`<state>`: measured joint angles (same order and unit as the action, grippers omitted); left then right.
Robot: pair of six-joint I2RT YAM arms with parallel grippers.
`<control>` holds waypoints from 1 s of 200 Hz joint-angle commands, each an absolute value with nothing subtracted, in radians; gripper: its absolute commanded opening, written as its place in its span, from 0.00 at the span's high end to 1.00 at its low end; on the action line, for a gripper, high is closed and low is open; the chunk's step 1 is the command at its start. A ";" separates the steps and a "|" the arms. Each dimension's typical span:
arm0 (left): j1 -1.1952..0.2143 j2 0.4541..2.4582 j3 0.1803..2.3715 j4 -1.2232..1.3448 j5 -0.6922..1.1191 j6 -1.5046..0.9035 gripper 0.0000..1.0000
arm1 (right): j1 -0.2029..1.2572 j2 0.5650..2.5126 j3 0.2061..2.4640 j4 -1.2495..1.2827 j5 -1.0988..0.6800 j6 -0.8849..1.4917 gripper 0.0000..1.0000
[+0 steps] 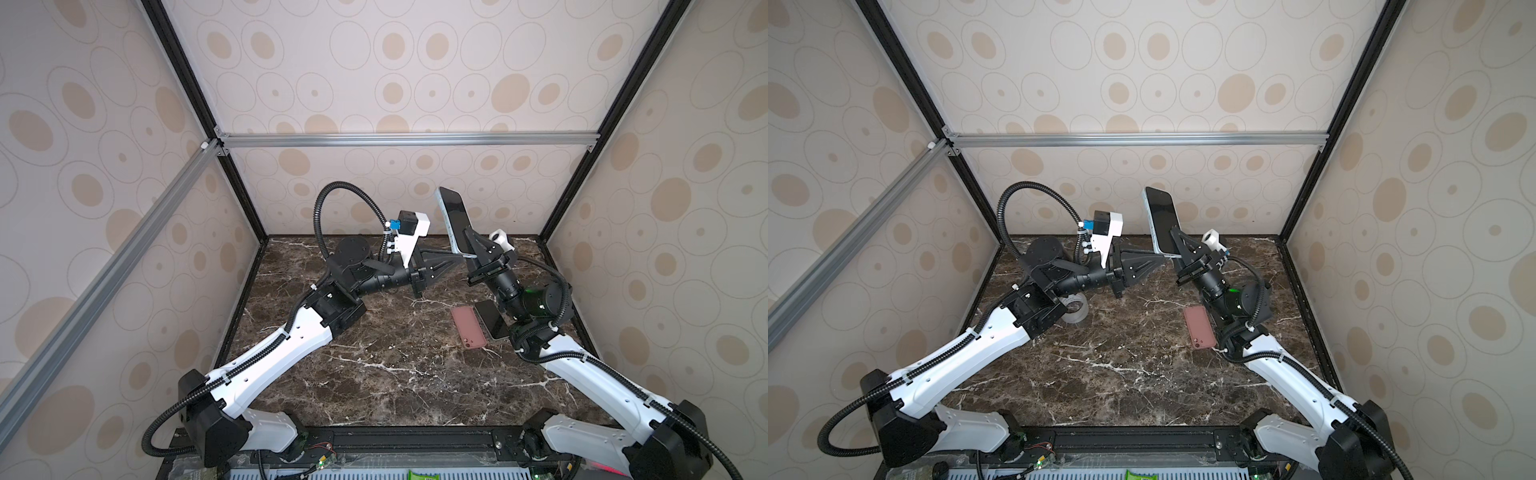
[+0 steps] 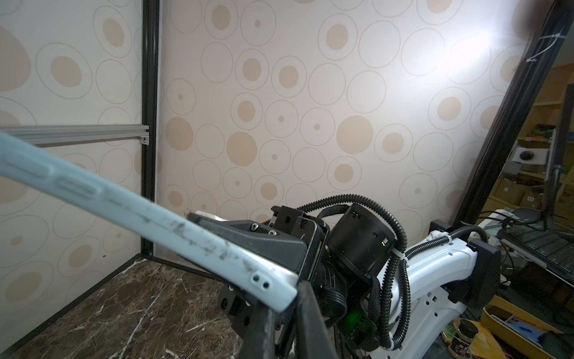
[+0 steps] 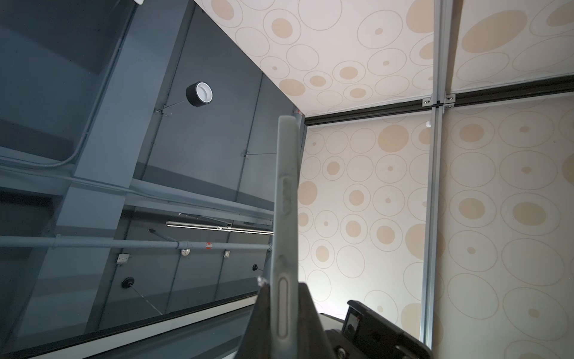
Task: Take the phone out of the phone case
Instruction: Remove the phone case from the phone.
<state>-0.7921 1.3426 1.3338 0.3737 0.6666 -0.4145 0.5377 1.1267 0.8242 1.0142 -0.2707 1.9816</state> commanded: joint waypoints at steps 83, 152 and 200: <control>-0.769 1.334 1.334 1.035 0.666 -0.684 1.00 | 0.604 1.166 0.833 0.983 -0.391 1.959 1.00; -0.765 1.292 1.311 0.908 0.668 -0.650 0.89 | 0.554 1.118 0.858 0.946 -0.394 1.822 1.00; -0.725 1.139 1.247 0.585 0.397 -0.552 0.20 | 0.462 0.917 1.014 0.280 -0.484 1.203 1.00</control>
